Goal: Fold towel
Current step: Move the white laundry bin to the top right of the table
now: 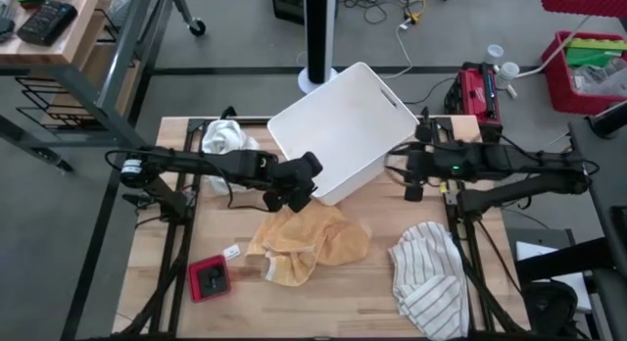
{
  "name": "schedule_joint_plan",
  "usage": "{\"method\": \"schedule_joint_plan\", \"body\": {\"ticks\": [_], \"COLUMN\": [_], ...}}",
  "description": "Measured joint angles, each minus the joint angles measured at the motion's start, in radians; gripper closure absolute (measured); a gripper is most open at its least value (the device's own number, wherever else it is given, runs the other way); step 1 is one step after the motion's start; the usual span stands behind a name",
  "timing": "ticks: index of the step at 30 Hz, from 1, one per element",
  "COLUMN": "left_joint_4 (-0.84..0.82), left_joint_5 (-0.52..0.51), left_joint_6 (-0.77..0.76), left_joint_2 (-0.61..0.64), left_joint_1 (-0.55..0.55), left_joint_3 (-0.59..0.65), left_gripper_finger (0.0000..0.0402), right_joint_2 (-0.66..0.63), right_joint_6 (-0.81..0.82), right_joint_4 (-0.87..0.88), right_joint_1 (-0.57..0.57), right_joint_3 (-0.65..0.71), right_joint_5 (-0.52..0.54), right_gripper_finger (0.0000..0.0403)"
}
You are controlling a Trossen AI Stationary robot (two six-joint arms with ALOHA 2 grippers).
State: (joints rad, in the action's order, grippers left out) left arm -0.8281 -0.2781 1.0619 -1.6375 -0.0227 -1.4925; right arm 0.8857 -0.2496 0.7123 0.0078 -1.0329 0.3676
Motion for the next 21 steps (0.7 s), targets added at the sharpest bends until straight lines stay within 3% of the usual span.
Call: {"method": "schedule_joint_plan", "body": {"ticks": [11, 16, 21], "left_joint_4": [0.002, 0.001, 0.002], "left_joint_5": [0.001, 0.002, 0.002], "left_joint_6": [0.021, 0.030, 0.041], "left_joint_2": [0.000, 0.000, 0.000], "left_joint_1": [0.000, 0.000, 0.000], "left_joint_3": [0.000, 0.000, 0.000], "left_gripper_finger": [0.0398, 0.0398, 0.0398], "right_joint_2": [0.326, 0.395, 0.408], "right_joint_6": [-0.177, -0.211, -0.217], "right_joint_4": [0.233, 0.304, 0.355], "right_joint_1": [-0.088, -0.149, -0.185], "right_joint_3": [-0.287, -0.336, -0.327], "right_joint_5": [-0.009, -0.163, -0.193], "right_gripper_finger": [0.0210, 0.0216, 0.0219]}}
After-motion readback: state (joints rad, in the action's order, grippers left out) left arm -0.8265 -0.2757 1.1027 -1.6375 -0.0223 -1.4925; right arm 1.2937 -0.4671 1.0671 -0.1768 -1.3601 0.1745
